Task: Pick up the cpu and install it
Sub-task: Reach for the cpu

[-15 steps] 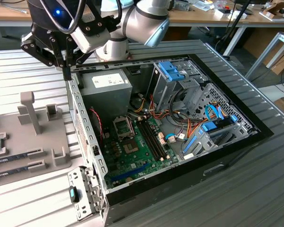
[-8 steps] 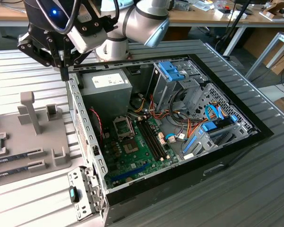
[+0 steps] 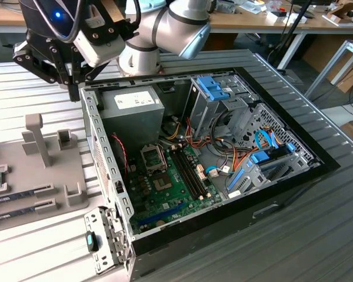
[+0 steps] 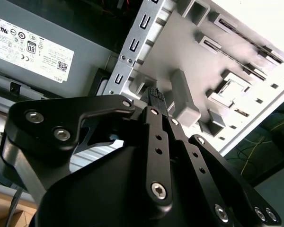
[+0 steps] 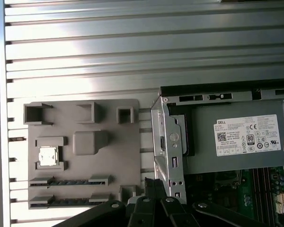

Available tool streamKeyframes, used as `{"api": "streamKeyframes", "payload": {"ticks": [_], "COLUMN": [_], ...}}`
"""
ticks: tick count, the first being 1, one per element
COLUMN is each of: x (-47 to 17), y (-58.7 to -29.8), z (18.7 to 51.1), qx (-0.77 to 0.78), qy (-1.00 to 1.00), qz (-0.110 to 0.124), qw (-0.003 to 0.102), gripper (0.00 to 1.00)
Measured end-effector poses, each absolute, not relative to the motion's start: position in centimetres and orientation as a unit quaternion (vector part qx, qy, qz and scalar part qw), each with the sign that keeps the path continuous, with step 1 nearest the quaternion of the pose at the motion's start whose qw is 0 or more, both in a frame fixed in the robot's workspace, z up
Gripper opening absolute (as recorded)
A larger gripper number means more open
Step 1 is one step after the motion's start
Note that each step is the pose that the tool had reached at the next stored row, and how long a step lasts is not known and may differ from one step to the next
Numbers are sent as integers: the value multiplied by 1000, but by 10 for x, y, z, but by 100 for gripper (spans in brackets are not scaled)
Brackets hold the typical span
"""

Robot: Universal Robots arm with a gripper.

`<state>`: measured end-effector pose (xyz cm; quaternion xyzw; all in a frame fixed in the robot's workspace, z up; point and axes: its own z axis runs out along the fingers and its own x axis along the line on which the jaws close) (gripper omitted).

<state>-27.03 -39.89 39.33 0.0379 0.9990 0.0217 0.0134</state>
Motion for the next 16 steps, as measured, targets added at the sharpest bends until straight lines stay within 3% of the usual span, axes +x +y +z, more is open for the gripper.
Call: {"api": "streamKeyframes", "payload": {"ticks": [16], "x": [-283], "y": [-399], "z": [393], "qx": [38], "qy": [999], "qz": [22], "qw": [13], "gripper": [11]}}
